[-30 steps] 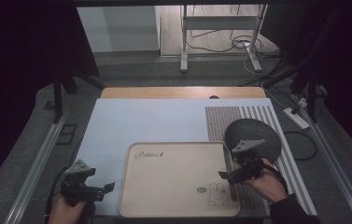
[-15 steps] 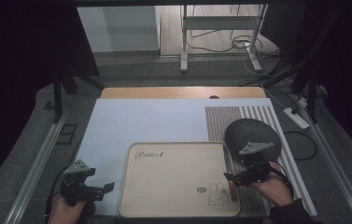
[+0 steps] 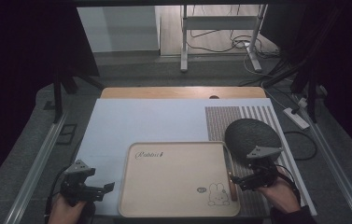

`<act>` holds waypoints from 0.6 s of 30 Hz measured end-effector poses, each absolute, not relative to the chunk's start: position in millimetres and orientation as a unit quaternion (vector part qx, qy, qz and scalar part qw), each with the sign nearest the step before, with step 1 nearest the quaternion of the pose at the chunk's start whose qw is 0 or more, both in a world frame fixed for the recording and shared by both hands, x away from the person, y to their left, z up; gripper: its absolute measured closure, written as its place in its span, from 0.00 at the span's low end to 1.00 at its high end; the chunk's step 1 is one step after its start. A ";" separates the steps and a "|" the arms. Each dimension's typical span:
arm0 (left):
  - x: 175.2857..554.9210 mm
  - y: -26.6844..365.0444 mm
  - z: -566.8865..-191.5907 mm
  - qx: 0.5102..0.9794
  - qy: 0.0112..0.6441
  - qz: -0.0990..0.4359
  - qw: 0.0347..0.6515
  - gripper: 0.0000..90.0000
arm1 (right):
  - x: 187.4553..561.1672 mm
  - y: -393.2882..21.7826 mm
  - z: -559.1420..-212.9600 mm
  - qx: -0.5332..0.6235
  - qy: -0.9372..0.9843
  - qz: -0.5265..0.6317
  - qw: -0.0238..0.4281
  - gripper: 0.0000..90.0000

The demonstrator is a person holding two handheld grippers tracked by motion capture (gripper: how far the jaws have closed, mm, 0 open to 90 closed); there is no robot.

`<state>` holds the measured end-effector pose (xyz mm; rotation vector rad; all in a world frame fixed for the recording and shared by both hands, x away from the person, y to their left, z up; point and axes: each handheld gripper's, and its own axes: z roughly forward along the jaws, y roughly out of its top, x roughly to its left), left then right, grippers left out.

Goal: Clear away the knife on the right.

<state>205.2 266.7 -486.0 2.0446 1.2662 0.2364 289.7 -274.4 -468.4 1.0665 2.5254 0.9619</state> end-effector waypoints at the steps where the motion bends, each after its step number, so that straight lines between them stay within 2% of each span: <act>1: 205.1 266.7 -486.0 0.791 0.490 0.091 0.355 0.03 | 289.0 -275.4 -468.0 0.366 0.862 0.330 0.120 0.00; 18: 205.2 267.0 -486.0 0.791 0.491 0.091 0.355 0.03 | 272.1 -298.3 -464.7 0.407 0.832 0.350 0.137 0.00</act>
